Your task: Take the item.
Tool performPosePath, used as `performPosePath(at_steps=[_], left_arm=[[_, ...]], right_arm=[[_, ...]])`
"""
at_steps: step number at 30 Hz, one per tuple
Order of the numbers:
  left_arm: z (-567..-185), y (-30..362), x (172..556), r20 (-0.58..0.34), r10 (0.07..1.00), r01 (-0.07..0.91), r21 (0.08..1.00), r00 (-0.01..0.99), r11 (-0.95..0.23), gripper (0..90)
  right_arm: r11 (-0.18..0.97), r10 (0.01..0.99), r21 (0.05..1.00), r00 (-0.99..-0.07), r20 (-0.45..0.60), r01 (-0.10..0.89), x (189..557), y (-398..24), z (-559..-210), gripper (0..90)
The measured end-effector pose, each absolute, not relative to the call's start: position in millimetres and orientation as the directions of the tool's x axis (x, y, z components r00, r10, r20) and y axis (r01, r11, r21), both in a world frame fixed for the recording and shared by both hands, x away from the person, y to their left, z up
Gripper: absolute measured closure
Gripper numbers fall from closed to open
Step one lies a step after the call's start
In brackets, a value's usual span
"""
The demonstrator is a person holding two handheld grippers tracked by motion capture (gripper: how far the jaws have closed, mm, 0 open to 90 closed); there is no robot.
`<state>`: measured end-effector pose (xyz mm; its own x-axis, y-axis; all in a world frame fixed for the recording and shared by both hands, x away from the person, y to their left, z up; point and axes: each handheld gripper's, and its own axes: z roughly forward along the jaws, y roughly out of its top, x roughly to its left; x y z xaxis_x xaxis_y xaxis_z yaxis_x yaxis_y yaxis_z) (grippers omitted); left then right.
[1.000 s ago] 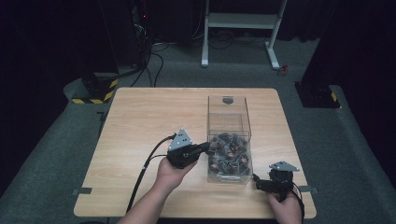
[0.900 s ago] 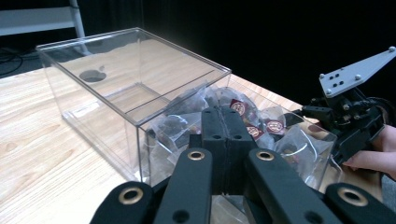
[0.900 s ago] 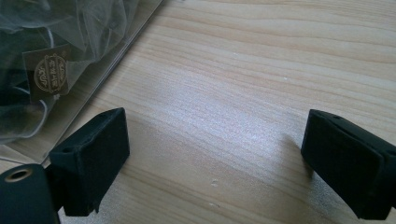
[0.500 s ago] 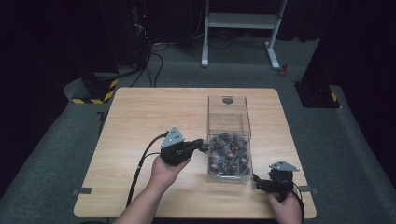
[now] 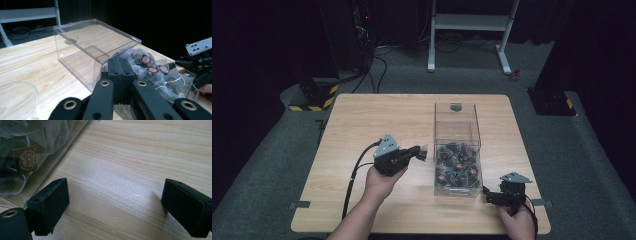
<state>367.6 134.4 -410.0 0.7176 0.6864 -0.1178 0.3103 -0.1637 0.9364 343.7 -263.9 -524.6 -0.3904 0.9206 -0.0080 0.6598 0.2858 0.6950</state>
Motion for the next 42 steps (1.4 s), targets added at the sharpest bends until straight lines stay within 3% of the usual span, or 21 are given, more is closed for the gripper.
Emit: performPosePath(at_steps=[42], left_arm=[[-405.5,204.9,382.1,-0.121,0.795,0.335,0.936,0.595,-0.109,89.9]], right_arm=[[0.284,0.921,0.694,-0.389,-0.007,0.661,343.6,-263.8,-524.5,7.9]])
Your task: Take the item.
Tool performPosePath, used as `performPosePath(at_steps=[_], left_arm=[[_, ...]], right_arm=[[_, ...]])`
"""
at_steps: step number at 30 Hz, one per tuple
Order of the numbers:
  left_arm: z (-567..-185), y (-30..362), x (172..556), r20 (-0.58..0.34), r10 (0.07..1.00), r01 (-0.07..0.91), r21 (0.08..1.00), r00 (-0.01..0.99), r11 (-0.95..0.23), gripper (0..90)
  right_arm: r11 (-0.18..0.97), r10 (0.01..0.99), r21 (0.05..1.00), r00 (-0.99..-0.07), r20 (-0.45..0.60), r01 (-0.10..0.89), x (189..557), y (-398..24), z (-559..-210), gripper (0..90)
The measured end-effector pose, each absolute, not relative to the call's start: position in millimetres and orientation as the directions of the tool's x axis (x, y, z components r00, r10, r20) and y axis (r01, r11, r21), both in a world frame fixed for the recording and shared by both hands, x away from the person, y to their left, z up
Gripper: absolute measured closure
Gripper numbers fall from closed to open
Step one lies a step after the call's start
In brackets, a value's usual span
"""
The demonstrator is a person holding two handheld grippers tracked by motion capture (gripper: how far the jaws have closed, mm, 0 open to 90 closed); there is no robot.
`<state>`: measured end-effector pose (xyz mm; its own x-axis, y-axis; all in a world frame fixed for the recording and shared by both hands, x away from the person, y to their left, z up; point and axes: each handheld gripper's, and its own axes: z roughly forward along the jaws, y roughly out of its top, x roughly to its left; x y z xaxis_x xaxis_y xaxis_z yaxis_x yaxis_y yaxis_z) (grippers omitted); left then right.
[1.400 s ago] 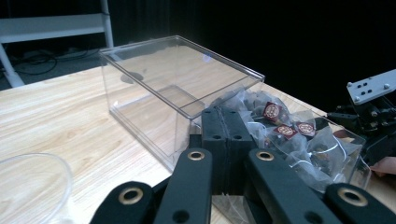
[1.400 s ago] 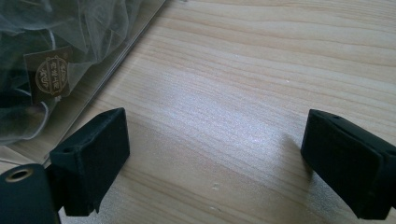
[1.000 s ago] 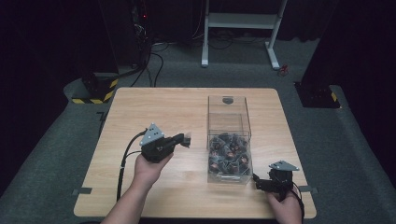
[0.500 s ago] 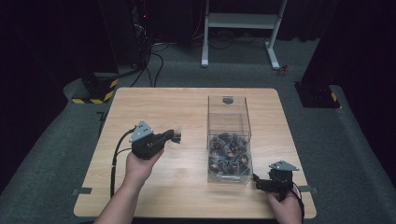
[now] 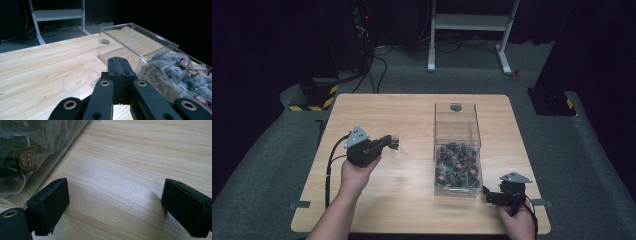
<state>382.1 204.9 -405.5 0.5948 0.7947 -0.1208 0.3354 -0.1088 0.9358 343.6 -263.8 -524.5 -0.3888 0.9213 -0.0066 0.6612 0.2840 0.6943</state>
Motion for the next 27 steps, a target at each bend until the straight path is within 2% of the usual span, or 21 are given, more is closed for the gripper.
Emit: performPosePath(at_steps=[27], left_arm=[[-410.8,209.2,410.8,-0.137,0.820,0.387,0.916,0.556,-0.109,89.9]], right_arm=[[0.282,0.922,0.694,-0.388,-0.005,0.662,343.1,-263.6,-524.4,8.1]])
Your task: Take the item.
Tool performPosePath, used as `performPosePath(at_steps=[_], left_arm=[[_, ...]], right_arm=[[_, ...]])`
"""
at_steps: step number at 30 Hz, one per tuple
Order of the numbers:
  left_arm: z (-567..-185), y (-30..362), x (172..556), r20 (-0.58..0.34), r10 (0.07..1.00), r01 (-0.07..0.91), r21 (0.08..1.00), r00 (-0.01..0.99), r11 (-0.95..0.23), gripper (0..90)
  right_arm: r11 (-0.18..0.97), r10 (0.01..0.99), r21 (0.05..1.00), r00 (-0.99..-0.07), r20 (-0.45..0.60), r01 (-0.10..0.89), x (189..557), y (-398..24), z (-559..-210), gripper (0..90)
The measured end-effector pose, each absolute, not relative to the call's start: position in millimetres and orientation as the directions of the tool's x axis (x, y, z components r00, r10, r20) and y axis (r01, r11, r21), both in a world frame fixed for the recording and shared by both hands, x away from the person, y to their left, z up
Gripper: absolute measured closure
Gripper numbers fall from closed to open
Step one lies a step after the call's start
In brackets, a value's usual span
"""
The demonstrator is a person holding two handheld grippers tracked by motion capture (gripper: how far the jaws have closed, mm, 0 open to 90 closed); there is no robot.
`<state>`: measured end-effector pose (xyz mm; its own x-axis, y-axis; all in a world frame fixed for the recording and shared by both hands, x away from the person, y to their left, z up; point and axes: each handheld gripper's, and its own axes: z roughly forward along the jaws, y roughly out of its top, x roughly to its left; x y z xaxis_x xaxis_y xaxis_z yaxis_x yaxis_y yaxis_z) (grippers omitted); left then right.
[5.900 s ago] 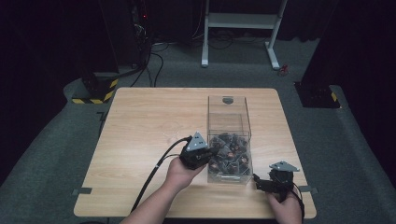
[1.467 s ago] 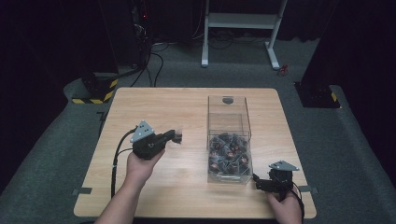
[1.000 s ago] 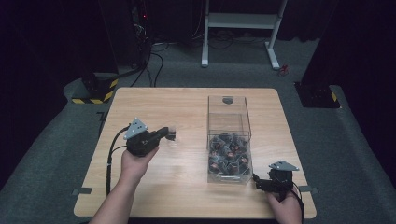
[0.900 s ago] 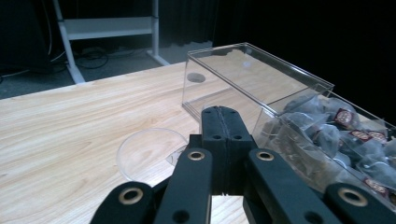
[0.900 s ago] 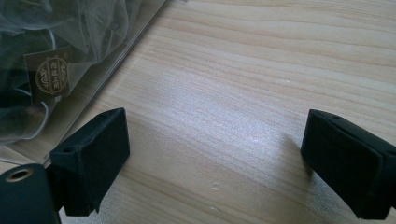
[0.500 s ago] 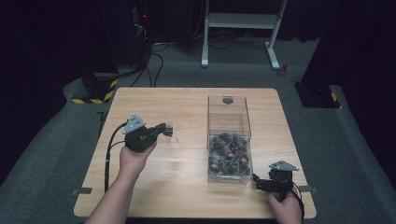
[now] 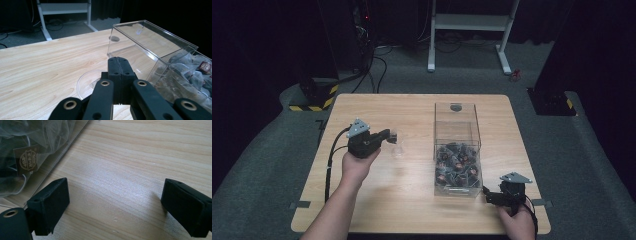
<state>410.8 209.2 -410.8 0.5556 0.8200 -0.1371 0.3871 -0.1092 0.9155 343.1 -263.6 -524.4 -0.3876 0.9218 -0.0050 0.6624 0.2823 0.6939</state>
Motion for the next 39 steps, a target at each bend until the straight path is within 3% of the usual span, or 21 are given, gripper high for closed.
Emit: performPosePath(at_steps=[34,39], left_arm=[[-429.8,198.3,438.2,-0.117,0.843,0.457,0.874,0.526,-0.163,89.6],[-431.5,197.9,439.8,-0.126,0.844,0.465,0.871,0.522,-0.158,86.4]], right_arm=[[0.283,0.922,0.694,-0.388,-0.005,0.662,343.0,-263.5,-524.4,8.1],[0.282,0.921,0.694,-0.389,-0.004,0.662,342.8,-263.3,-524.4,8.1]])
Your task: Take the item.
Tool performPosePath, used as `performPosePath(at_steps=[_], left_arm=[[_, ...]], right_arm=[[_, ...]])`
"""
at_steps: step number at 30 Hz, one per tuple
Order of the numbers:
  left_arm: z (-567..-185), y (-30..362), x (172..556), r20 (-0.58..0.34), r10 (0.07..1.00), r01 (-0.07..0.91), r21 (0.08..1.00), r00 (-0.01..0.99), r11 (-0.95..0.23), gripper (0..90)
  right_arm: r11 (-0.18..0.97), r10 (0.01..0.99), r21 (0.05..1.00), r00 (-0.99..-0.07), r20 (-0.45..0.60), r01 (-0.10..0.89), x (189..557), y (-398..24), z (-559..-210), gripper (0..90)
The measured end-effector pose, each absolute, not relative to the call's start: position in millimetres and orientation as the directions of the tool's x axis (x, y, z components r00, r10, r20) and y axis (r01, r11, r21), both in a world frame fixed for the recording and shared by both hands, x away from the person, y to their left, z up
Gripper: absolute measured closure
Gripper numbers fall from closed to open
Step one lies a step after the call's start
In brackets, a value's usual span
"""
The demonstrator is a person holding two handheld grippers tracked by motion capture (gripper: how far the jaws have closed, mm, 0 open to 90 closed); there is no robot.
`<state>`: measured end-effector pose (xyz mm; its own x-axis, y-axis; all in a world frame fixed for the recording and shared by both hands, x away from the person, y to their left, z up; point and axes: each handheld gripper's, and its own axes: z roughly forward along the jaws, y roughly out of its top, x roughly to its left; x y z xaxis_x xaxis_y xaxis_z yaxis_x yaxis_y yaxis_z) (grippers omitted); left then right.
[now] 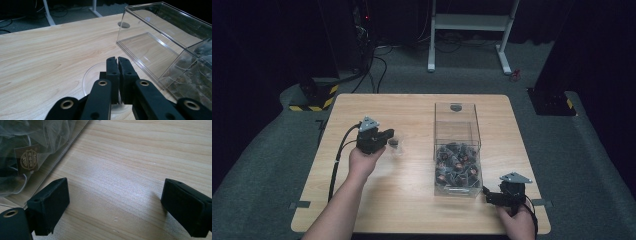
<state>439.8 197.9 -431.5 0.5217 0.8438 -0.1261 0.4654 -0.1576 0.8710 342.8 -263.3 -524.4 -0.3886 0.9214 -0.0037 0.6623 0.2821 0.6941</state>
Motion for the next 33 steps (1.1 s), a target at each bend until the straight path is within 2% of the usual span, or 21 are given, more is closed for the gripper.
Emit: performPosePath(at_steps=[4,8,13,22,33], left_arm=[[-429.1,194.2,439.3,-0.106,0.842,0.447,0.878,0.529,-0.171,69.8],[-428.2,189.7,439.1,-0.108,0.837,0.449,0.876,0.537,-0.176,58.1],[-429.3,188.0,439.1,-0.115,0.832,0.461,0.869,0.543,-0.180,48.1],[-430.4,193.1,434.5,-0.112,0.828,0.454,0.872,0.550,-0.183,34.7],[-436.8,204.4,427.8,-0.120,0.833,0.470,0.864,0.541,-0.181,26.7]], right_arm=[[0.282,0.922,0.694,-0.388,-0.003,0.663,342.7,-263.3,-524.4,8.1],[0.284,0.921,0.694,-0.390,-0.005,0.661,342.7,-263.3,-524.5,8.1],[0.285,0.920,0.695,-0.392,-0.006,0.660,342.6,-263.3,-524.5,8.1],[0.287,0.919,0.696,-0.393,-0.007,0.659,342.6,-263.3,-524.6,8.1],[0.287,0.919,0.696,-0.393,-0.007,0.659,342.6,-263.3,-524.6,8.1]])
